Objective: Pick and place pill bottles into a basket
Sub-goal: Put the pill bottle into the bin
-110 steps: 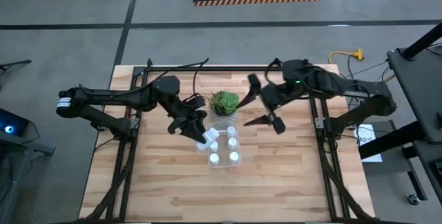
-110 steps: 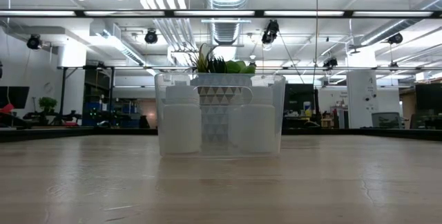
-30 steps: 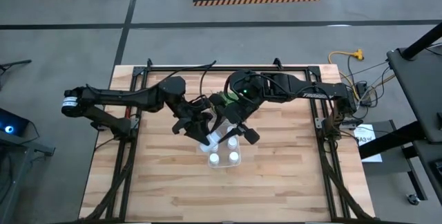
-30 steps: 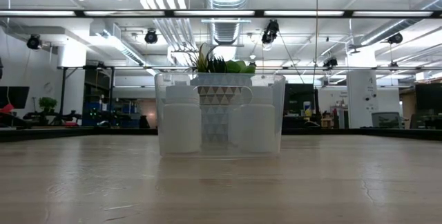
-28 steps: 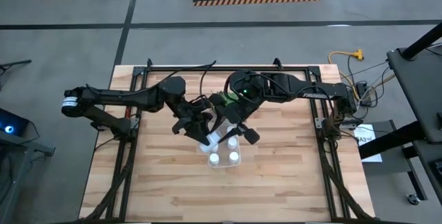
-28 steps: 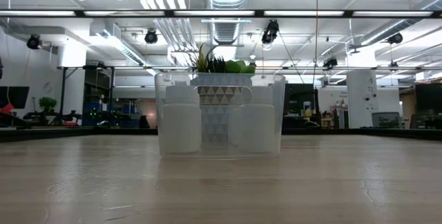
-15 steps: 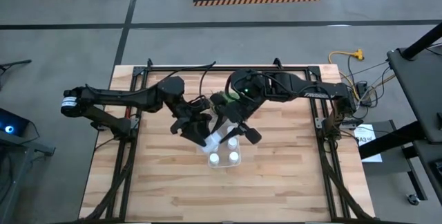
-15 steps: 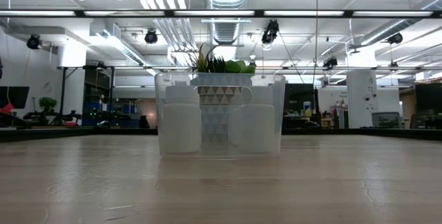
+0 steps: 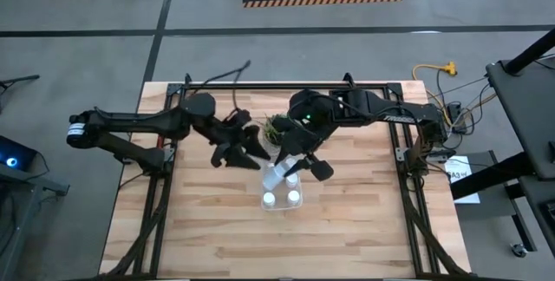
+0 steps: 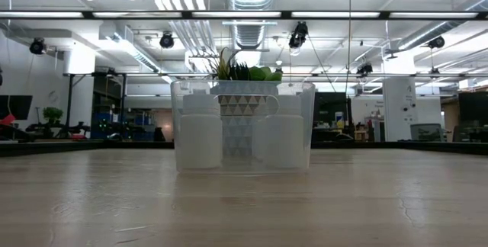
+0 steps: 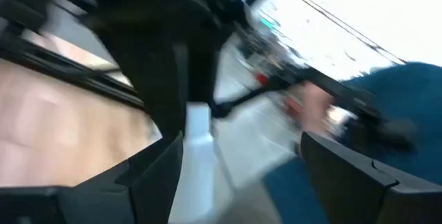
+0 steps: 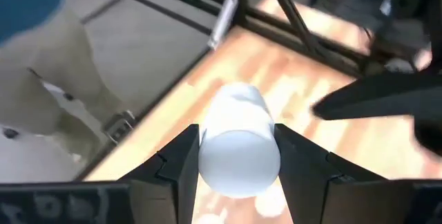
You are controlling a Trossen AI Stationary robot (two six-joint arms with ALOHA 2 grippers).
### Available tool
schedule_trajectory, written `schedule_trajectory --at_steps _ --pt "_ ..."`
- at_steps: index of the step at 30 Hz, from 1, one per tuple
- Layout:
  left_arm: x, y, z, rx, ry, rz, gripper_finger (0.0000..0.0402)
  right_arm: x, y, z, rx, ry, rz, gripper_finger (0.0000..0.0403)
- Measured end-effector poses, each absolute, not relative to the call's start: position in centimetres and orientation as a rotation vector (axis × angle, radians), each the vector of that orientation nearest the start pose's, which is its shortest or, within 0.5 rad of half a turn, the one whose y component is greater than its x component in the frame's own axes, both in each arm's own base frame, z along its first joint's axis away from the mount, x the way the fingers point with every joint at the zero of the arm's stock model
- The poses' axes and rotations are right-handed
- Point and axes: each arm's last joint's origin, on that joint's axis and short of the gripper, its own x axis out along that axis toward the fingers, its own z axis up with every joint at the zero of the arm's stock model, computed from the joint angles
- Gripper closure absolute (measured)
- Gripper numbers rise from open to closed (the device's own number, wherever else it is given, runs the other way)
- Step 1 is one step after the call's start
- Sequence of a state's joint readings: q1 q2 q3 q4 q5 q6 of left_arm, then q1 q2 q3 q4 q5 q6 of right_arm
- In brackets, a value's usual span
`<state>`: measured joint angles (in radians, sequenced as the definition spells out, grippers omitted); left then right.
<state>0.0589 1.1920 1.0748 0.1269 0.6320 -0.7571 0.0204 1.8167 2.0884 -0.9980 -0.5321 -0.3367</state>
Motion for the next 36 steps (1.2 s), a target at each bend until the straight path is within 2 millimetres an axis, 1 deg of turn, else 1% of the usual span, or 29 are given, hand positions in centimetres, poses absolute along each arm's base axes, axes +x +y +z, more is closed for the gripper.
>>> schedule_trajectory --at_steps 4,7,12,16,22,29,36 --pt "25.7 0.2 38.6 -0.679 0.118 -0.389 0.0128 37.2 1.9 41.6 -0.132 0.689 0.547 0.0256" --pt "24.6 0.5 39.7 -0.629 0.024 -0.295 0.0128 37.5 1.8 40.9 -0.125 0.753 0.47 0.0256" --pt "23.4 1.0 40.6 -0.571 -0.082 -0.111 0.0127 38.5 1.6 38.7 -0.043 0.893 0.381 0.0256" --pt "22.5 1.4 41.3 -0.546 -0.159 0.02 0.0127 39.8 1.5 36.5 -0.02 0.994 0.284 0.0256" --pt "22.3 1.4 41.4 -0.535 -0.174 0.052 0.0127 41.3 1.1 34.7 -0.03 1.111 0.156 0.0256" --pt "22.1 1.4 41.6 -0.531 -0.18 0.05 0.0127 43.2 1.0 32.4 -0.045 1.182 0.11 0.0256" --pt "20.0 1.3 43.2 -0.481 -0.262 0.054 0.0127 45.1 0.9 30.0 -0.061 1.239 0.081 0.0256"
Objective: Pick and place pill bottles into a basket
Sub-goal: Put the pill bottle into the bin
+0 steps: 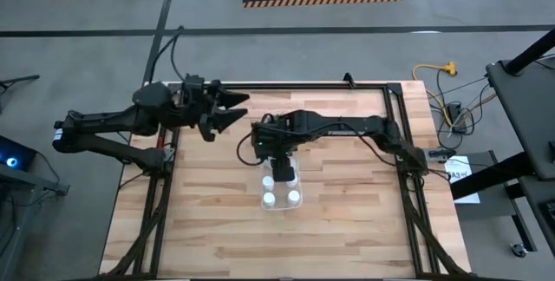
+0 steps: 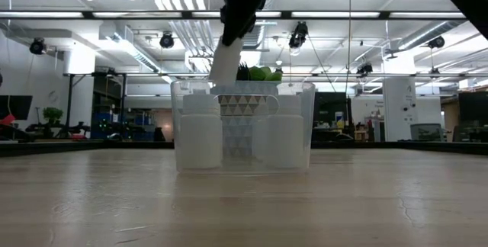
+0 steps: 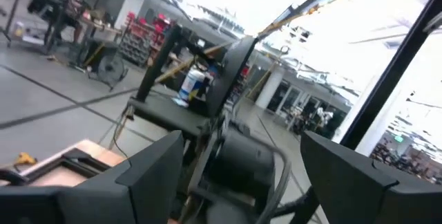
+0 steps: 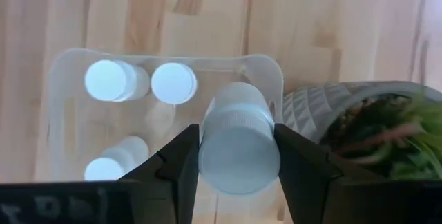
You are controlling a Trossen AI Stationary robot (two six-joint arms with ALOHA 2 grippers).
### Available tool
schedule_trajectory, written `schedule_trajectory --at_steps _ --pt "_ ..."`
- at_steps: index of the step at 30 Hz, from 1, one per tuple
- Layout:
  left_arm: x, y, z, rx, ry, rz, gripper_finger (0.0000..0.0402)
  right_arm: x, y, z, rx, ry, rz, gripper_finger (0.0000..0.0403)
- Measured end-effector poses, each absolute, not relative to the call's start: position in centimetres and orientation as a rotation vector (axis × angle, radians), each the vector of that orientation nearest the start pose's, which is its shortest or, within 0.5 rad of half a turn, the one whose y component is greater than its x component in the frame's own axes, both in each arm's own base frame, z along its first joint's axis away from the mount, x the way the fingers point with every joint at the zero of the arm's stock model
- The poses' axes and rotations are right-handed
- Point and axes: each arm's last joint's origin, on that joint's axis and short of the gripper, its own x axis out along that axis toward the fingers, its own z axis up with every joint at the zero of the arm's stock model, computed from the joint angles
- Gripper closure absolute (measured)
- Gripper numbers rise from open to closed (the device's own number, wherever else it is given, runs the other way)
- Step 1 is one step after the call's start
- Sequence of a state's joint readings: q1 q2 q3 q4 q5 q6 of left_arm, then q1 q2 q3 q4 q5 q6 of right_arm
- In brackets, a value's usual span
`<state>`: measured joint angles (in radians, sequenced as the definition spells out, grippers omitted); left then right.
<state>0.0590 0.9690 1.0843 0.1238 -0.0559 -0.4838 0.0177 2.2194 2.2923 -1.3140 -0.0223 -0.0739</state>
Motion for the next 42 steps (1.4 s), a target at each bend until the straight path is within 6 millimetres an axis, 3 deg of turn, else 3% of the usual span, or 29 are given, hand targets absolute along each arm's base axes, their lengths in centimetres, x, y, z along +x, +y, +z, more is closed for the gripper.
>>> schedule_trajectory --at_steps 8,18,42 --pt "18.1 1.3 44.2 -0.451 -0.32 0.056 0.0127 46.7 0.5 26.9 -0.077 1.312 0.07 0.0256" --pt "18.2 1.3 44.1 -0.436 -0.313 0.062 0.0127 47.8 -0.5 24.4 -0.095 1.348 0.067 0.0256" --pt "19.0 1.3 43.7 -0.437 -0.29 0.067 0.0127 48.6 -0.7 22.7 -0.132 1.323 0.093 0.0256"
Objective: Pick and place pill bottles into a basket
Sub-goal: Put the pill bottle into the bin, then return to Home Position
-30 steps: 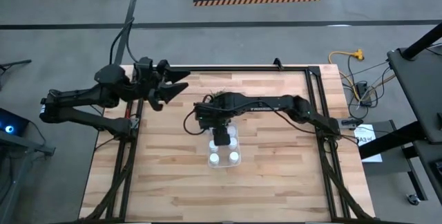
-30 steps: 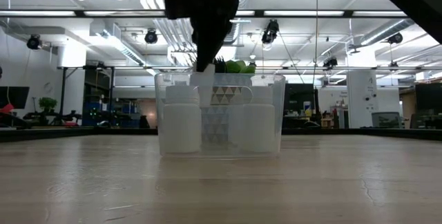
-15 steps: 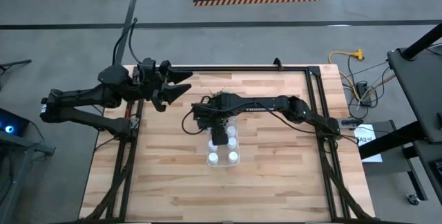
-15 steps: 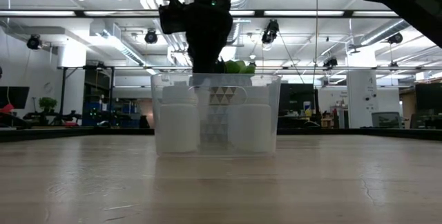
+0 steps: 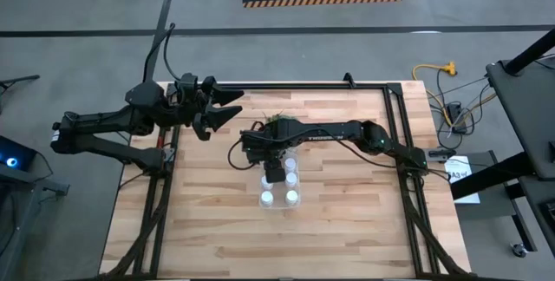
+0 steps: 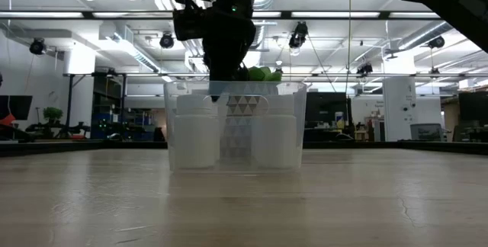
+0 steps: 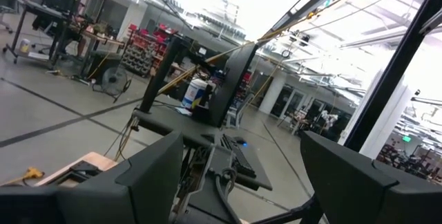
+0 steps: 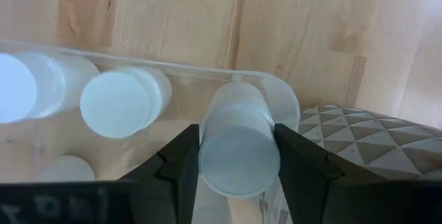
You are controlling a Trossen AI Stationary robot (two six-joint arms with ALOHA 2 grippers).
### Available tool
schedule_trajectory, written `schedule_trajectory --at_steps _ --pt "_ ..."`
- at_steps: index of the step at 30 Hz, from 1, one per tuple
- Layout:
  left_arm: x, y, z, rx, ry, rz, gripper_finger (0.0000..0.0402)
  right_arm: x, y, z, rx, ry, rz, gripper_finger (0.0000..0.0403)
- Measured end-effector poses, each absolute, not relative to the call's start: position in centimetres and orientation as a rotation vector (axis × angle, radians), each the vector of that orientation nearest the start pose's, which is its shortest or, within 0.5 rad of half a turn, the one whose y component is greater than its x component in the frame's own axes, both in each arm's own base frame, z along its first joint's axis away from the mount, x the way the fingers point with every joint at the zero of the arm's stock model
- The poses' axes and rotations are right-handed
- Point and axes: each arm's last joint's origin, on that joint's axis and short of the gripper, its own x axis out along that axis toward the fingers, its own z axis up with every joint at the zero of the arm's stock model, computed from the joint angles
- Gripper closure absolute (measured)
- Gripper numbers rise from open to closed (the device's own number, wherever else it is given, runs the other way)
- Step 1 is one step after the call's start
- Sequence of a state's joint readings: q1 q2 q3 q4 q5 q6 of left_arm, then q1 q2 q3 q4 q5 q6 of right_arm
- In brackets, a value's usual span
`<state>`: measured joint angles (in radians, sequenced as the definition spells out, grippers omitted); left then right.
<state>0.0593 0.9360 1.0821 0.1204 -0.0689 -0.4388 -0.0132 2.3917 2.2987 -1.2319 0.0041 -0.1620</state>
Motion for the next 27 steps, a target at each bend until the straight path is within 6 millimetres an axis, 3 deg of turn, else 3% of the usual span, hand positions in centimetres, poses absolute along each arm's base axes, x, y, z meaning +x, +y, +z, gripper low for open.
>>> schedule_trajectory --at_steps 12,20,27 --pt "19.15 1.34 43.57 -0.437 -0.286 0.068 0.0127 48.74 -0.64 21.75 -0.153 1.321 0.106 0.0255" --pt "19.21 1.34 43.53 -0.438 -0.283 0.069 0.0127 48.74 -0.64 21.72 -0.157 1.321 0.112 0.0211" --pt "19.21 1.34 43.54 -0.439 -0.284 0.068 0.0127 48.73 -0.63 21.7 -0.159 1.321 0.115 0.0205"
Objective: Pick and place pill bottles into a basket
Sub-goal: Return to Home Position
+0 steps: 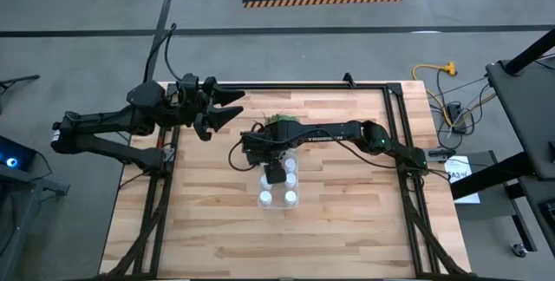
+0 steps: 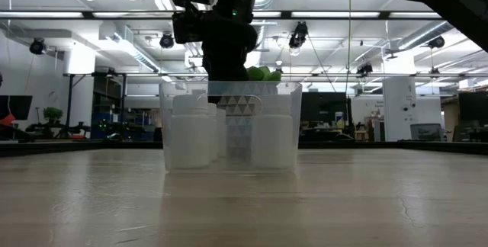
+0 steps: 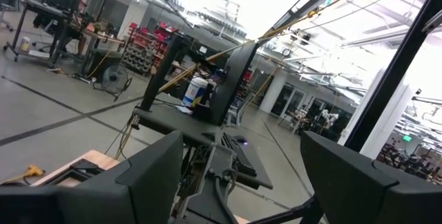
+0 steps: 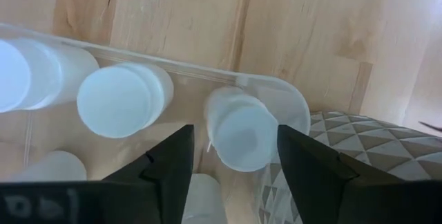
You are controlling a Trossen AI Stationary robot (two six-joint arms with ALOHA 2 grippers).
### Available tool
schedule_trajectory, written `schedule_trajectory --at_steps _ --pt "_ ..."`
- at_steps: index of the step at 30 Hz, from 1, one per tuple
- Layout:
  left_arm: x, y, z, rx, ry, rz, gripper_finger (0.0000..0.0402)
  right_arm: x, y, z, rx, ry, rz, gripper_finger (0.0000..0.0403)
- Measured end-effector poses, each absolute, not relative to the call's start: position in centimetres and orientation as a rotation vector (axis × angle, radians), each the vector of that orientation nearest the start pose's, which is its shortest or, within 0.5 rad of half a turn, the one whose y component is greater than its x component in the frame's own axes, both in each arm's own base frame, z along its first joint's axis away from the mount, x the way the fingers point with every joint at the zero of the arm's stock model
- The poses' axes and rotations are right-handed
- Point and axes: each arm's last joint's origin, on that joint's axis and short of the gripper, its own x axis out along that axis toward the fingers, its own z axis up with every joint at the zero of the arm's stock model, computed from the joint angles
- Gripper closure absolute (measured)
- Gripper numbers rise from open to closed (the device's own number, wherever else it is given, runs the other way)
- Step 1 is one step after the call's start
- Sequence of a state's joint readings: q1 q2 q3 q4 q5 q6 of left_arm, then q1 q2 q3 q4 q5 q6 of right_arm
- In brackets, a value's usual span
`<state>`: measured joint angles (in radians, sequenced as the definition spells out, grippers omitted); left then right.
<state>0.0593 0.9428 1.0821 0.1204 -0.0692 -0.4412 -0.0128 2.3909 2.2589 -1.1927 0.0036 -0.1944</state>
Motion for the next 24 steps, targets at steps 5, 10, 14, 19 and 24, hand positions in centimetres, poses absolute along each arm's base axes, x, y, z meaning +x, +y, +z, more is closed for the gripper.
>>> schedule_trajectory --at_steps 5,10,14,19,24 --pt "19.2 1.3 43.5 -0.439 -0.284 0.068 0.0127 48.7 -0.6 22.0 -0.154 1.319 0.114 0.0203" --pt "19.1 1.3 43.6 -0.437 -0.288 0.068 0.0127 48.7 -0.7 22.9 -0.145 1.3 0.111 0.0202" --pt "18.9 1.3 43.7 -0.416 -0.291 0.07 0.0127 48.3 -0.6 25.3 -0.132 1.239 0.126 0.0202" --pt "18.7 1.3 43.8 -0.406 -0.297 0.069 0.0127 47.9 -0.6 27.5 -0.123 1.179 0.123 0.0202" --pt "19.2 1.3 43.4 -0.408 -0.276 0.071 0.0127 47.3 -0.6 29.1 -0.082 1.15 0.089 0.0202"
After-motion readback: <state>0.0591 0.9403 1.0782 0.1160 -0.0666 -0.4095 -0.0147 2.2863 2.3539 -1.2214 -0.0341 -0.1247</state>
